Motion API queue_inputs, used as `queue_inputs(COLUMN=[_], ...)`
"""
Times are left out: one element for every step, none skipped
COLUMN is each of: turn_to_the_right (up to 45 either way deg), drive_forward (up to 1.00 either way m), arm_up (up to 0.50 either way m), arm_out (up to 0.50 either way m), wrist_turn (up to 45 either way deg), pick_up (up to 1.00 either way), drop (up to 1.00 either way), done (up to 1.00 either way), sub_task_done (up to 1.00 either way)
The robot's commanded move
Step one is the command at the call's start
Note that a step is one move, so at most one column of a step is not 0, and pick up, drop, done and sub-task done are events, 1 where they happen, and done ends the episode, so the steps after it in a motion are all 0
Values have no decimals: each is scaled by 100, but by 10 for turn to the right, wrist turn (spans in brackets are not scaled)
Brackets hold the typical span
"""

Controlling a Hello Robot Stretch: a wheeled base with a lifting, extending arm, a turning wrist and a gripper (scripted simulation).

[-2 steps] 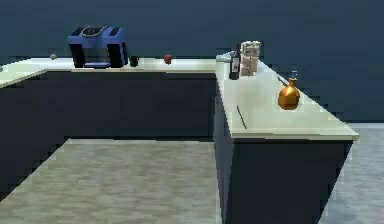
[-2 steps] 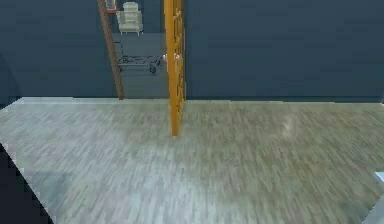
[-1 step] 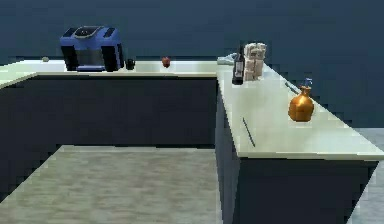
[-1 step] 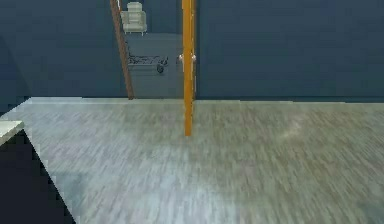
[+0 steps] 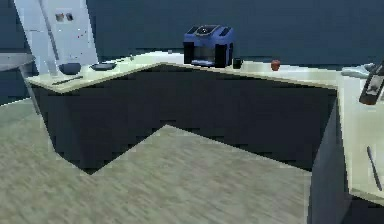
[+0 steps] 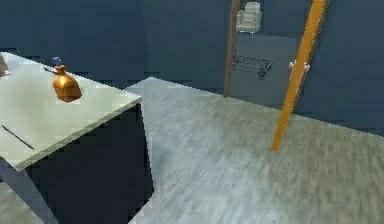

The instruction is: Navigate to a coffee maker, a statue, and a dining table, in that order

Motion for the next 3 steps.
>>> queue_inputs(turn_to_the_right=[0,270,0], drive_forward=[60,0,80], arm_up=[0,0,0], arm_out=[0,0,0], wrist_turn=[0,0,0], pick_up=[0,0,0], drop=[0,0,0], done=[0,0,0], sub_task_done=[0,0,0])
